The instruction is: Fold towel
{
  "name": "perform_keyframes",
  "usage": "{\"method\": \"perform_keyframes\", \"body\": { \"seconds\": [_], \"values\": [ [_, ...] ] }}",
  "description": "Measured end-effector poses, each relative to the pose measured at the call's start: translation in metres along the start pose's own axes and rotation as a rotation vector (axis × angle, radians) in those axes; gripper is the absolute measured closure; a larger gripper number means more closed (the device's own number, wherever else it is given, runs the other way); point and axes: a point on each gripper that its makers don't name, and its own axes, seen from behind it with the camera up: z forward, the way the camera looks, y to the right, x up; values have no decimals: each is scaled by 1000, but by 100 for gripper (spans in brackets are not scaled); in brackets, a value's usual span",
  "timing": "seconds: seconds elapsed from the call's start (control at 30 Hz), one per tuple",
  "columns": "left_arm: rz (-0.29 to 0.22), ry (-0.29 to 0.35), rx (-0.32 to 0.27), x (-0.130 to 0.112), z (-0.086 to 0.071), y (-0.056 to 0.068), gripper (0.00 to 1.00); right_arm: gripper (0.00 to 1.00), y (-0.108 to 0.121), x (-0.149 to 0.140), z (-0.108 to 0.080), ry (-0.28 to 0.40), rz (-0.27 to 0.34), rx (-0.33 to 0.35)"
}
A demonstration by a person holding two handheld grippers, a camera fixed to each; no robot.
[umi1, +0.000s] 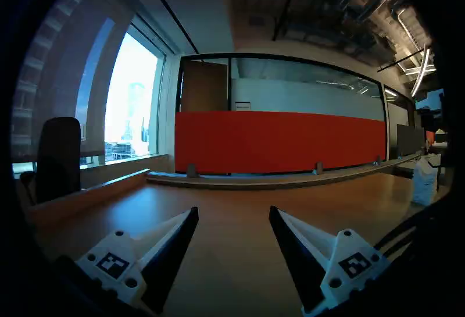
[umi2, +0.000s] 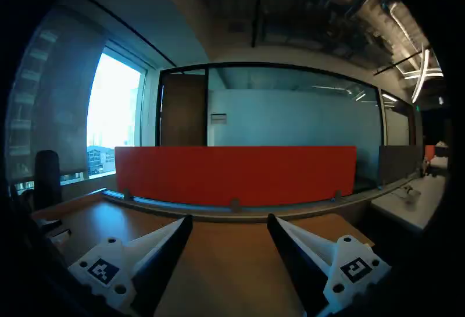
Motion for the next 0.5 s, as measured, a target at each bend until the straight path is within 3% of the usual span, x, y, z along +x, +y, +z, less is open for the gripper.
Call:
{"method": "perform_keyframes", "body": {
  "seconds": [0.5],
  "values": [
    [-14, -3, 14, -18, -1, 5, 10, 0, 7, -12, -9, -14, 9, 2]
  ]
}}
